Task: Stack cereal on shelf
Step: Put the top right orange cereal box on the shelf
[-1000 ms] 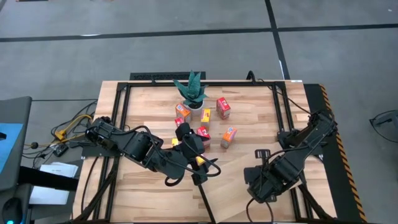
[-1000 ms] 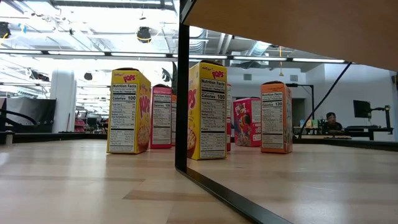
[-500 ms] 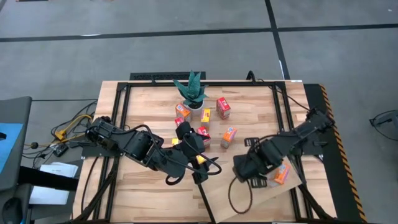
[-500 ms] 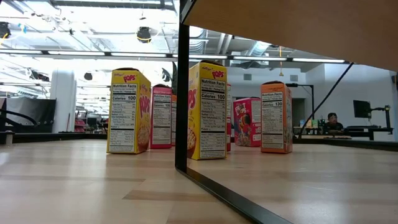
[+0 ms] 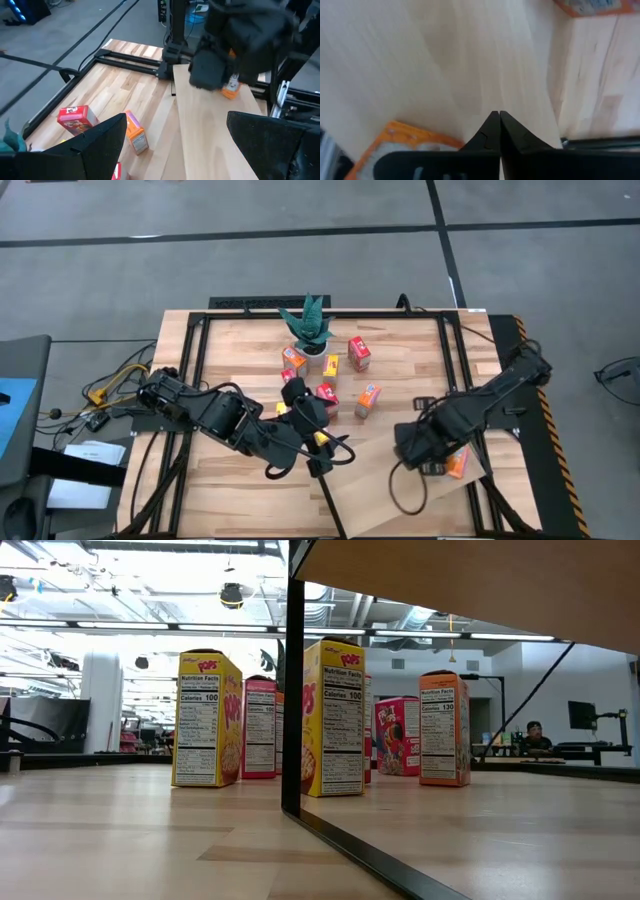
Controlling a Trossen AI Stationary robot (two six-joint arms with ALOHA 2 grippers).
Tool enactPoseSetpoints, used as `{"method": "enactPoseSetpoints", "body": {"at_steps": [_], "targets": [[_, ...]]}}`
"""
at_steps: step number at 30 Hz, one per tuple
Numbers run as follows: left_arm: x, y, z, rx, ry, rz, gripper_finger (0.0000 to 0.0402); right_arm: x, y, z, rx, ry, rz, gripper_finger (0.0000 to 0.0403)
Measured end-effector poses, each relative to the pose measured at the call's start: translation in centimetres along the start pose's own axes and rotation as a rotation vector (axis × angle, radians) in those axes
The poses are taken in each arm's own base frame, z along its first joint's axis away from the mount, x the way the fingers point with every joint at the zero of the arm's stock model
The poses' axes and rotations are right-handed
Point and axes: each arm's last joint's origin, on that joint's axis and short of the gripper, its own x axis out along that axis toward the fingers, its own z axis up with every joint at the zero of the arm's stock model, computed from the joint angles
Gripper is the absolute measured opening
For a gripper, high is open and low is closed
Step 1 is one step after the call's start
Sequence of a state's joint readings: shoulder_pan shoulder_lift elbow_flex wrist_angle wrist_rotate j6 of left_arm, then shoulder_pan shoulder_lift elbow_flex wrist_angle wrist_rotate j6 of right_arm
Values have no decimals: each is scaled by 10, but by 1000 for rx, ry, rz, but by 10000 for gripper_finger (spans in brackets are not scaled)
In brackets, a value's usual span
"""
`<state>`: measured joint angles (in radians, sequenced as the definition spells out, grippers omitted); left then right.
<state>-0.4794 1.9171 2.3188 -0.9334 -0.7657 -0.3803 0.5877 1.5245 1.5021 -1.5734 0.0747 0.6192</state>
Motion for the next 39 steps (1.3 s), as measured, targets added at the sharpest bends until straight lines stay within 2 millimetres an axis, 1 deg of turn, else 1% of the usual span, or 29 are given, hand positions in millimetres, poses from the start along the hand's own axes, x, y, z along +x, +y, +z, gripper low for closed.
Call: {"method": "enactPoseSetpoints", "body": {"at_steps": [2, 5, 8, 11, 14, 16, 18, 21, 26, 30, 32, 35, 39], "targets": [[2, 2, 1, 13, -3, 7, 336, -5, -4, -5, 41, -17, 13, 27], [5, 6, 2, 10, -3, 20, 336, -10, -10, -7, 100, -39, 29, 29], [9, 9, 4, 5, 0, 26, 336, -11, -11, -9, 123, -44, 30, 18], [11, 12, 5, 1, 0, 33, 336, -9, -10, -7, 96, -45, 14, 7], [13, 14, 5, -1, 1, 37, 336, -5, -14, 3, 49, -75, -36, 8], [13, 15, 5, -2, 1, 40, 336, -1, -15, 11, 19, -94, -66, 17], [13, 15, 5, 0, 3, 41, 336, 1, -18, 17, 33, -127, -87, 27], [13, 15, 5, 0, 4, 40, 336, 2, -17, 18, 122, -129, -100, 31], [13, 14, 5, 0, 10, 24, 336, 2, -20, 12, 366, -80, -105, 10], [13, 14, 5, 0, 10, 24, 336, 6, -18, 10, 479, -25, -53, 8], [13, 14, 5, -1, 10, 24, 336, 11, -13, 7, 516, 13, -36, 17], [13, 14, 5, -1, 10, 25, 336, 19, -5, -1, 537, 41, -65, 33], [13, 14, 5, 7, 10, 25, 336, 29, 3, -10, 538, 91, -81, 33]]}}
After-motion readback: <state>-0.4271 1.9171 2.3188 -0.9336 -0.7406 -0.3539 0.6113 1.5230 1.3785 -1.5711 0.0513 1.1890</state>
